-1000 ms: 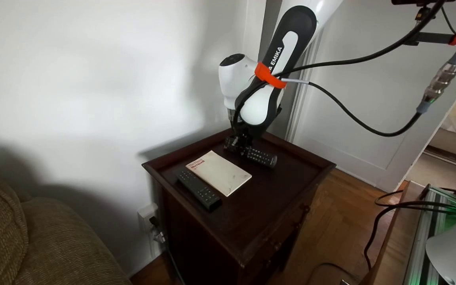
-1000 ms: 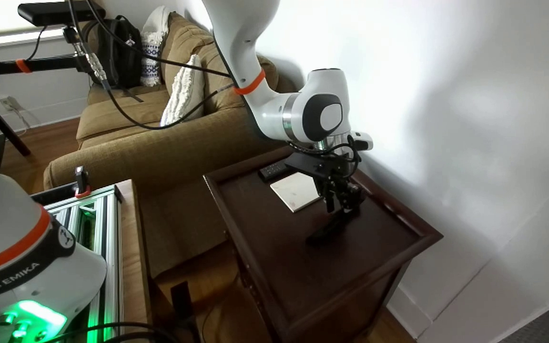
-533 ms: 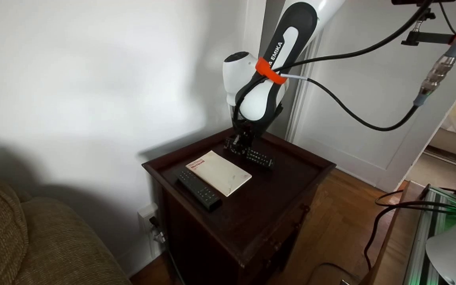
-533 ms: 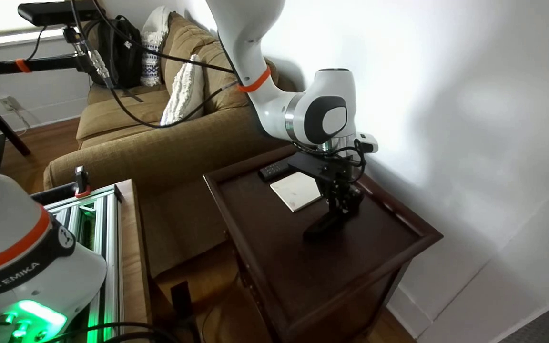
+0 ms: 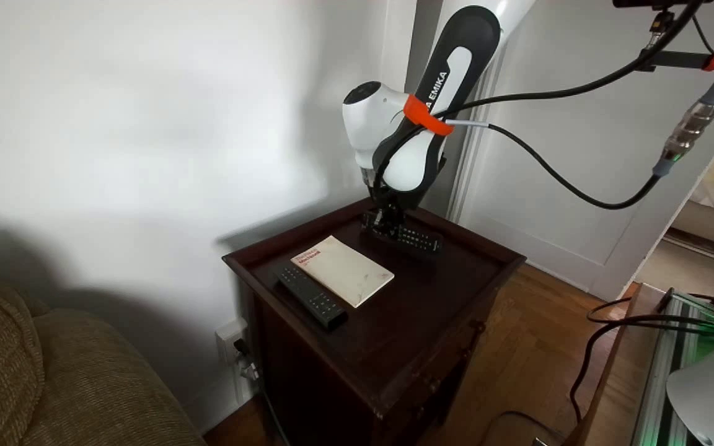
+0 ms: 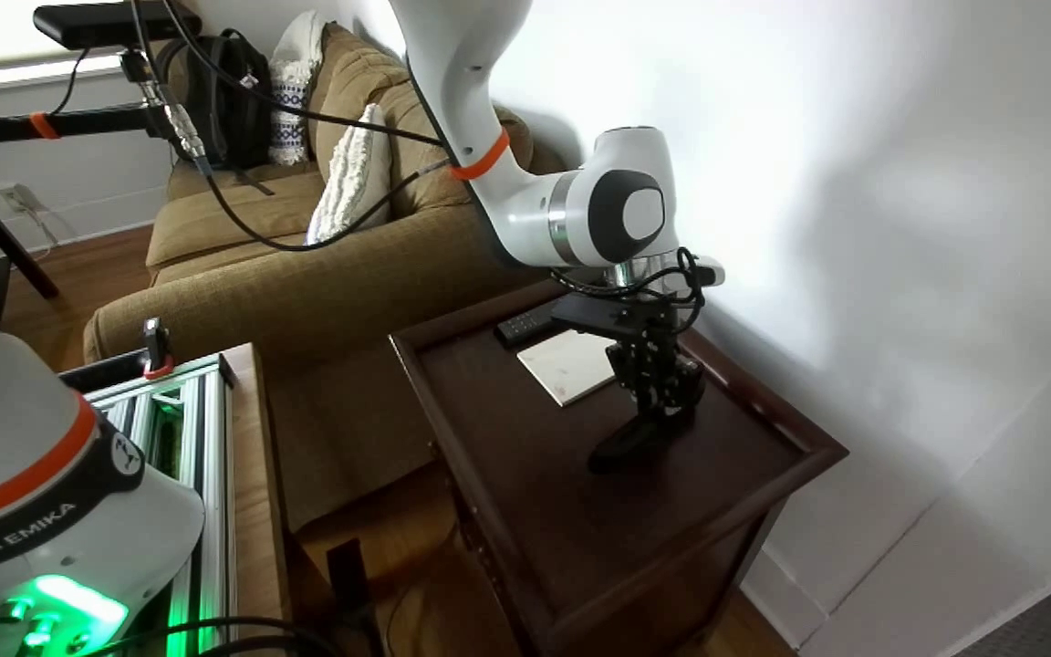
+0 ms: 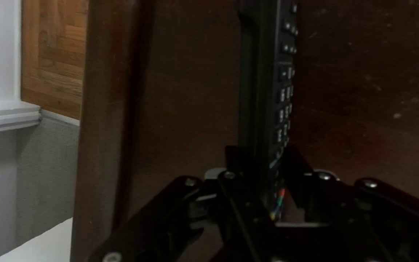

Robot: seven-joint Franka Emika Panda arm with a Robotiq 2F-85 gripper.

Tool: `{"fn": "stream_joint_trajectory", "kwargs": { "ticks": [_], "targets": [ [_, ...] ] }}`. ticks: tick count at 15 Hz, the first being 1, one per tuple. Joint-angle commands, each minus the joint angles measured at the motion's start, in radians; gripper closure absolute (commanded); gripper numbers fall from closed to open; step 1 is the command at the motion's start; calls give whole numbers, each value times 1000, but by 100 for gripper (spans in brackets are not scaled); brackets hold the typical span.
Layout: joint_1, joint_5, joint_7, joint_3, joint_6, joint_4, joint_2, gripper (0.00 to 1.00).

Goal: Flip the black remote control over

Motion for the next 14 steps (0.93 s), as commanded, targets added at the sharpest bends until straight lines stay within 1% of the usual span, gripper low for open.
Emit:
{"fn": "stream_joint_trajectory", "kwargs": {
  "ticks": [1,2,5,7,10,12,14],
  "targets": [
    [67,-93,85,-54,-78,20,18,90],
    [64,-100,90,-47,-101,30,25,90],
    [83,-153,154,-53,-155,62,56,90],
    [96,-205,202,-58,-194,88,80,90],
    [109,-312,280,-61,-227,128,112,90],
    [97,-368,322,-44,-232,150,129,90],
    [80,-399,354,-26,-232,170,148,90]
  ]
}}
